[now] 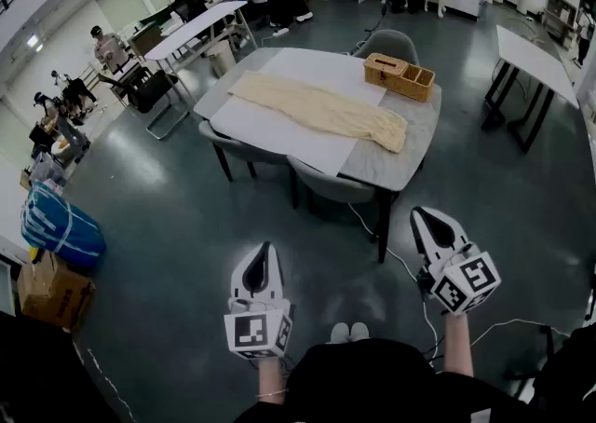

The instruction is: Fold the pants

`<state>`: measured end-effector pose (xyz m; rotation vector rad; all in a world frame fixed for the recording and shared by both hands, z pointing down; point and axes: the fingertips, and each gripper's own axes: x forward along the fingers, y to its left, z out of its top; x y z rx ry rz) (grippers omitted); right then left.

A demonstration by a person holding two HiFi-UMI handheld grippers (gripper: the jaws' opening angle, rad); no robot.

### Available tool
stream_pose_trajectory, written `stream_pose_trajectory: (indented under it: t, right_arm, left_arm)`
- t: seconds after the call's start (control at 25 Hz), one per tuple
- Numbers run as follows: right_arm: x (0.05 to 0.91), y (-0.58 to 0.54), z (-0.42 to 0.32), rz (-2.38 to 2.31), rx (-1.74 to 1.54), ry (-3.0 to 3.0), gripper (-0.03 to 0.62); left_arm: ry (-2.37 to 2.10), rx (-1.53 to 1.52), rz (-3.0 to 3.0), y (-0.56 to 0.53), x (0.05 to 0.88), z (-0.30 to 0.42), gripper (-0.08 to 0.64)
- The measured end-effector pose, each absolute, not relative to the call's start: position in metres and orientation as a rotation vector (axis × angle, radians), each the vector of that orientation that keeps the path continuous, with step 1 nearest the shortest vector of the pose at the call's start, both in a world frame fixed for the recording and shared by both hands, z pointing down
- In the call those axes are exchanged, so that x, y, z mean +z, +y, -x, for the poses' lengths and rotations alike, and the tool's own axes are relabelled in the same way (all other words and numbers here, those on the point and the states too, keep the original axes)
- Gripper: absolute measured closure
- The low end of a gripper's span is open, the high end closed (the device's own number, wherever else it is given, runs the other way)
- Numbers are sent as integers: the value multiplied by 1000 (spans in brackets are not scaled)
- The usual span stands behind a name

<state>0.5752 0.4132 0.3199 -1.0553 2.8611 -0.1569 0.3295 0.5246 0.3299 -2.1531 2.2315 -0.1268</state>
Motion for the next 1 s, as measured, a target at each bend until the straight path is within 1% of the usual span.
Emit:
stream_pose_trajectory:
  t: [0.4,1.0]
  right_arm:
    - [318,406,-579,1056,-167,2849,578]
    - [330,399,-568,977,-290,2839,578]
  left_arm:
    - [2240,-128,2150,517,328,-331,546]
    - [2325,-150,2149,517,349,-331,546]
